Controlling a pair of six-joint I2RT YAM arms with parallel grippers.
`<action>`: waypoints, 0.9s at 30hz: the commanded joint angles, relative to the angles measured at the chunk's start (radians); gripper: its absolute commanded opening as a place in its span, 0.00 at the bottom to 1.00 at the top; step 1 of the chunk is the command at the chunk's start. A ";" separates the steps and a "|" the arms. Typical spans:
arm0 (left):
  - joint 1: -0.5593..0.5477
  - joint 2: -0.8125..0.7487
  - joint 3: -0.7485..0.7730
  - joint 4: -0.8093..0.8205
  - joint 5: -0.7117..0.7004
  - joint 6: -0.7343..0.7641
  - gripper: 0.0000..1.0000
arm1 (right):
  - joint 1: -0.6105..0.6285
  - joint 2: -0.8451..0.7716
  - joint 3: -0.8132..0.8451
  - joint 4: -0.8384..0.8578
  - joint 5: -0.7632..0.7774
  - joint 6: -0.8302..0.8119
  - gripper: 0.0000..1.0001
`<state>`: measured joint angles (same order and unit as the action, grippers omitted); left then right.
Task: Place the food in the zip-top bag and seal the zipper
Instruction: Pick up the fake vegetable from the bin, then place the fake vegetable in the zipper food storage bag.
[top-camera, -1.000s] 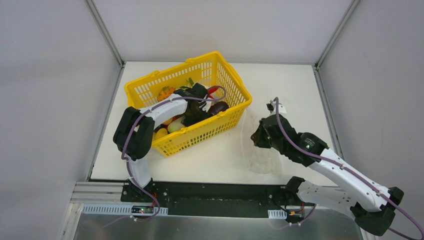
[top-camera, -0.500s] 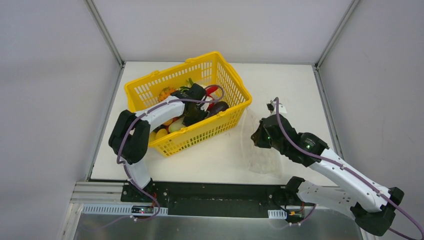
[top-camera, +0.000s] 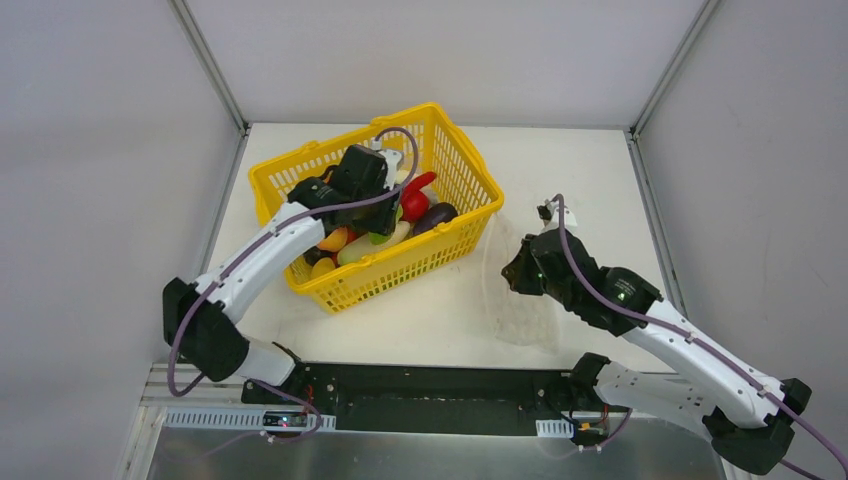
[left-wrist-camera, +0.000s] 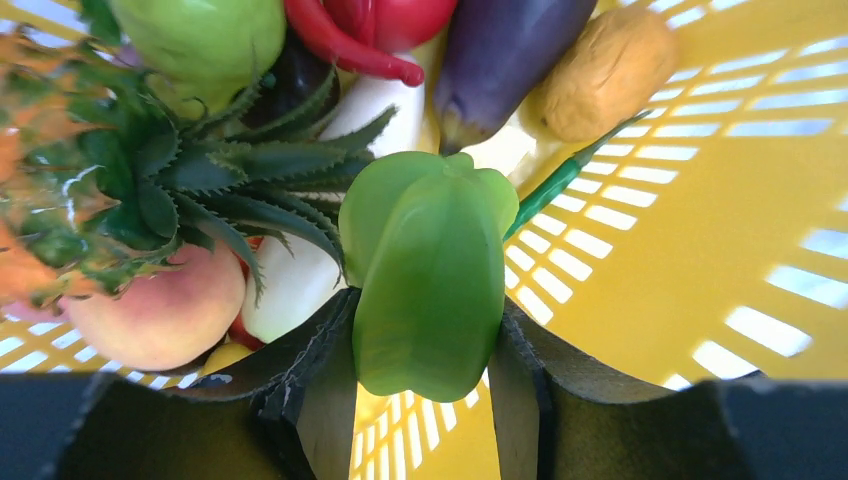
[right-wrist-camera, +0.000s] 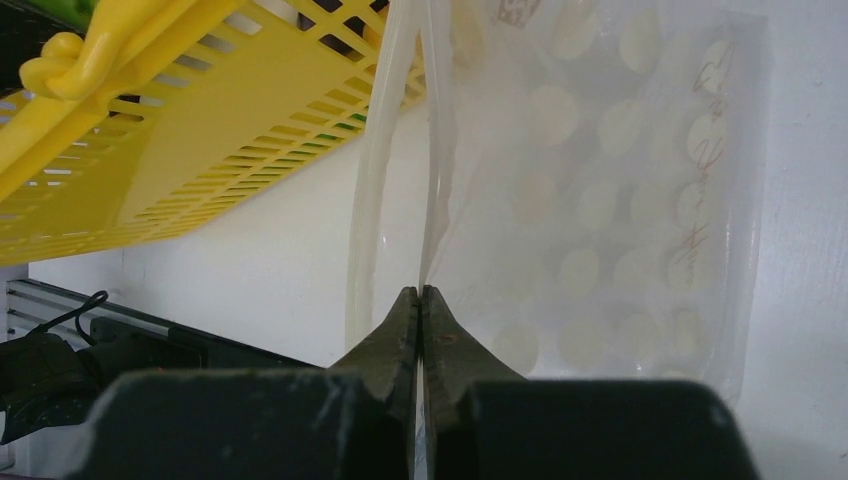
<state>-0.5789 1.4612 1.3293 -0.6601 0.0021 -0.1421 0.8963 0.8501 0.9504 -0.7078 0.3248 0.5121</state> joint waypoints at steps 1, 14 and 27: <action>-0.019 -0.141 -0.007 0.063 -0.049 -0.072 0.27 | -0.001 -0.019 -0.003 0.061 0.021 -0.006 0.00; -0.109 -0.306 0.011 0.177 0.120 -0.198 0.28 | -0.001 -0.066 -0.051 0.113 0.063 0.037 0.00; -0.434 -0.215 -0.119 0.632 0.108 -0.436 0.34 | -0.001 -0.143 -0.110 0.175 0.076 0.099 0.00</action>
<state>-0.9730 1.2003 1.2533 -0.2523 0.1211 -0.4679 0.8963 0.7258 0.8505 -0.5854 0.3786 0.5835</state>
